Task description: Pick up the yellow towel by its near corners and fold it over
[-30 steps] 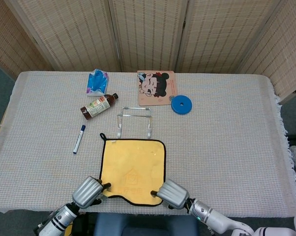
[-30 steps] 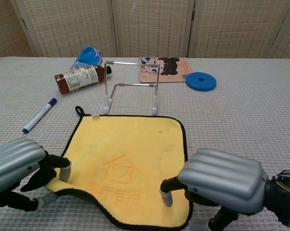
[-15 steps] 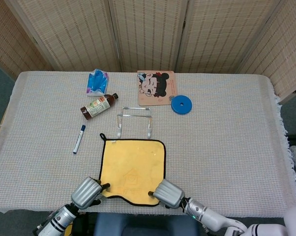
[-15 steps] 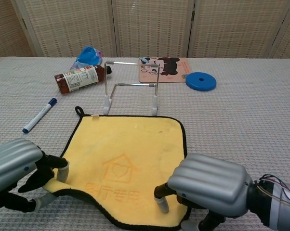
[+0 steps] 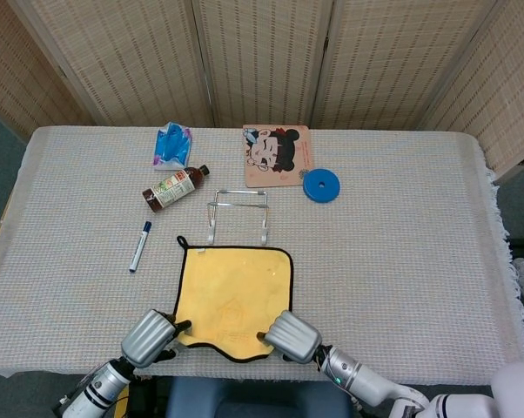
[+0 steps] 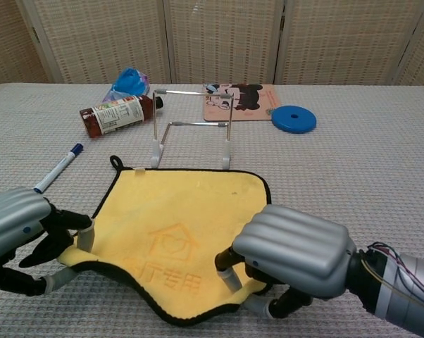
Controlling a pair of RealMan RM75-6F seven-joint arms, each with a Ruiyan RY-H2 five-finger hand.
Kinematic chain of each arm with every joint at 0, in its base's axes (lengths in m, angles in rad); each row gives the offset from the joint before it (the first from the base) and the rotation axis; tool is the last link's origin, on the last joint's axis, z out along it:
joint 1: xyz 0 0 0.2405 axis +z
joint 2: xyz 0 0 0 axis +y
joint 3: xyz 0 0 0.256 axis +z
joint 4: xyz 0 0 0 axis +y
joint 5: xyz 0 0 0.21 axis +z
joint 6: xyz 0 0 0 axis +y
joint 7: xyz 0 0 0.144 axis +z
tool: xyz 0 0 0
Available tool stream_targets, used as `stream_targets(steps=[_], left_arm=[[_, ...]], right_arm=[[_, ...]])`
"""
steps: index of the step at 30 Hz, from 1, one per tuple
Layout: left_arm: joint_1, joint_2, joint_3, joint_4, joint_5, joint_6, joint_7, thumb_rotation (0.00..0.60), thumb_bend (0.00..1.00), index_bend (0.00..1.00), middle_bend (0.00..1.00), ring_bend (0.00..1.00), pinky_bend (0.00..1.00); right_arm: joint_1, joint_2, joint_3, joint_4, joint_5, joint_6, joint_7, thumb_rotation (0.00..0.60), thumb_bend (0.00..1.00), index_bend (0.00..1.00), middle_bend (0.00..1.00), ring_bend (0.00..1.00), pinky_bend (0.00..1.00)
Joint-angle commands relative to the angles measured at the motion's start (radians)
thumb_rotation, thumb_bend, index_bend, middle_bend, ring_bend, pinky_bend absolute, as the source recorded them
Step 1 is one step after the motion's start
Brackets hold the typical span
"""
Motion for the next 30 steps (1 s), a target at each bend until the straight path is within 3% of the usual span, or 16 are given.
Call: stream_targets(steps=[1,6,12,21,30], left_arm=[[-0.023,0.030,-0.026,-0.038,0.008,0.014,-0.023,0.600,0.45,0.60,0.95,0.77,0.90],[-0.072,0.088,-0.083,-0.125,0.000,0.010,-0.070,0.600,0.45,0.60,0.95,0.77,0.90],[-0.144,0.161,-0.201,-0.230,-0.045,-0.008,-0.082,0.600,0.45,0.60,0.95,0.77,0.90],[-0.256,0.270,-0.378,-0.342,-0.232,-0.136,-0.135,0.600,0.45,0.61,0.95,0.77,0.90],[-0.348,0.288,-0.488,-0.329,-0.434,-0.268,-0.137,0.600,0.45,0.60,0.95,0.77,0.90]], right_arm=[[-0.003,0.016,0.021,-0.022,-0.007,0.051,0.019,0.600,0.47,0.72,0.98,0.99,1.00],[-0.009,0.056,0.072,-0.070,-0.004,0.133,0.035,0.600,0.47,0.74,0.99,0.99,1.00],[-0.006,0.133,0.152,-0.140,0.030,0.193,0.034,0.600,0.47,0.74,0.99,0.99,1.00],[0.018,0.223,0.288,-0.213,0.143,0.220,0.005,0.600,0.47,0.75,0.99,1.00,1.00],[0.082,0.219,0.386,-0.171,0.272,0.184,-0.041,0.600,0.47,0.75,0.99,1.00,1.00]])
